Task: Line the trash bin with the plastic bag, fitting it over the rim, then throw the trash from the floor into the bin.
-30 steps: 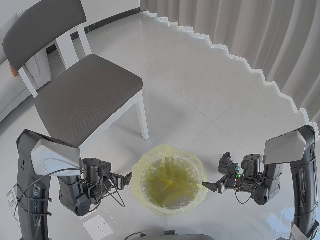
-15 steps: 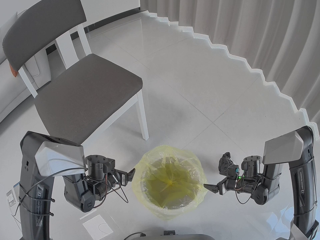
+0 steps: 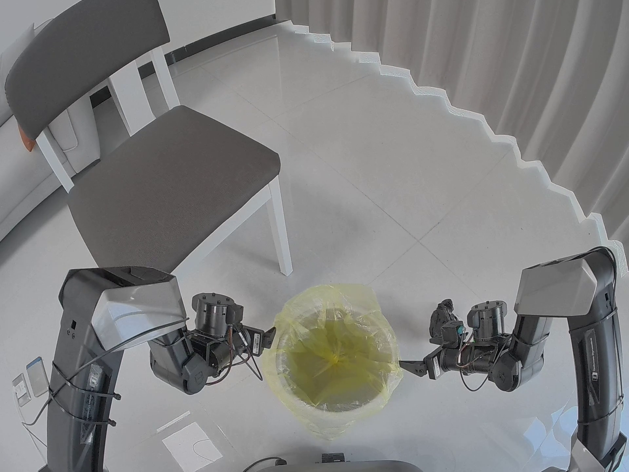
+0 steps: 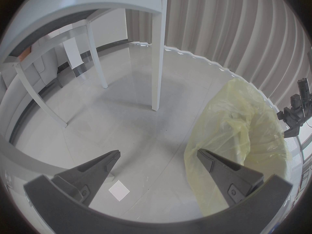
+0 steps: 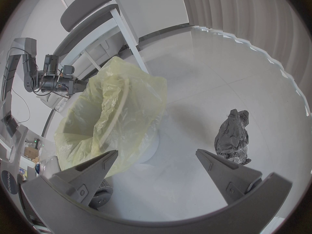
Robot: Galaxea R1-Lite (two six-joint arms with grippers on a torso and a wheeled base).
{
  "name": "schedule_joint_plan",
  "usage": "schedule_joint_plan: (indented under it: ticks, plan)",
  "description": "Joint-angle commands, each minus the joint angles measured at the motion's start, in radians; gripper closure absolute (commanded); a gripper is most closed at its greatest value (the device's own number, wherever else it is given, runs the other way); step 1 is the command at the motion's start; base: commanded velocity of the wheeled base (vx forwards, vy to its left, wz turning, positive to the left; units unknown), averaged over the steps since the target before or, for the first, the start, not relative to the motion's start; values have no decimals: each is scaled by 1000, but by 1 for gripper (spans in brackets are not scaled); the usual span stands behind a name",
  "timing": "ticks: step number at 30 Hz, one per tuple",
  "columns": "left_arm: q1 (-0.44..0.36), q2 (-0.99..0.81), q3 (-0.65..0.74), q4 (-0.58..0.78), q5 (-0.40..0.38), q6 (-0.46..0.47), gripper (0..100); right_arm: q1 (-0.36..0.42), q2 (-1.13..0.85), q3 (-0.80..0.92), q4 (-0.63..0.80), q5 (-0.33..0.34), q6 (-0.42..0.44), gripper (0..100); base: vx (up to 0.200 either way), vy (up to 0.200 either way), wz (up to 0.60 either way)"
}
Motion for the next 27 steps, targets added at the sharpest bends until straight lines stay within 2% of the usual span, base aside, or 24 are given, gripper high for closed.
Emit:
schedule_joint_plan:
  ticks: [1,3,4,5,9,14,23,27]
  plan:
    - [-6,37,-87,63,2,0,0,2,-1,-64,51,1,-4,0,0,0,0]
    - [-6,42,-133,139,3,6,0,3,-1,-112,146,1,-13,0,0,0,0]
    - [-6,42,-133,139,3,6,0,3,-1,-112,146,1,-13,0,0,0,0]
    - [-6,39,-160,224,6,37,0,3,-6,-148,220,2,-33,0,0,0,0]
    - [-4,22,-158,261,6,46,0,3,-7,-158,237,1,-42,0,0,0,0]
    - [13,-24,-114,235,0,29,0,-7,-20,-142,228,1,-50,0,0,0,0]
    - [68,-113,63,148,-7,40,0,-43,-90,-76,202,1,-72,0,0,0,0]
    - [111,-135,147,46,-24,40,0,-64,-147,-67,100,1,-42,0,0,0,0]
